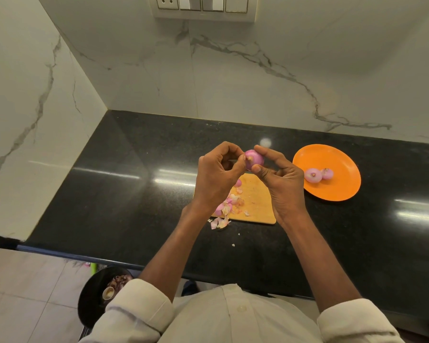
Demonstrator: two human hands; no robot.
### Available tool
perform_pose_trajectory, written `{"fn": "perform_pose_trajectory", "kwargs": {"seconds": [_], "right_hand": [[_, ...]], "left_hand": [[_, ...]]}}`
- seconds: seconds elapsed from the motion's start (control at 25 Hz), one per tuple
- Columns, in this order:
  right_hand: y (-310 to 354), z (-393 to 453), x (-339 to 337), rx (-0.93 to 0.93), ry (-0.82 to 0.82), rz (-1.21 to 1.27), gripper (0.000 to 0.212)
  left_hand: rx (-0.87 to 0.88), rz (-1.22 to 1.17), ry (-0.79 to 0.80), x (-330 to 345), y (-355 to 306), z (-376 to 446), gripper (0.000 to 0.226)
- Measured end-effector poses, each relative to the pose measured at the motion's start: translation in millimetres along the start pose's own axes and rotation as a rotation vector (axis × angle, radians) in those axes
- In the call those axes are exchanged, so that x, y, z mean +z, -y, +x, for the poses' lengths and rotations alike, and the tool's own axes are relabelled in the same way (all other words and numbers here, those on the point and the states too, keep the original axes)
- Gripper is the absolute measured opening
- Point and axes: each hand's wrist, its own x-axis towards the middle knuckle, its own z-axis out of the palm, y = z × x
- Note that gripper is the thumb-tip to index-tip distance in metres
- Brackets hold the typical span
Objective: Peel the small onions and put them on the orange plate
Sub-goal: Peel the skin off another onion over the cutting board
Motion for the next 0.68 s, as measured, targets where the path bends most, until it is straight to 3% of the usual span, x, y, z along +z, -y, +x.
{"fn": "perform_pose_trajectory", "kwargs": {"seconds": [0.4,0.68], "right_hand": [[2.3,-1.6,5.6,0.095,-0.005,0.171,0.04],[4.3,-1.8,4.7,0.104,-0.027,0.154,0.04]], "left_hand": [[-0.142,-0.138,-0.069,9.3,4.9,-5.5,0.012],[-0.225,-0.298,-0.054,8.8,2.1,-7.6,0.022]]}}
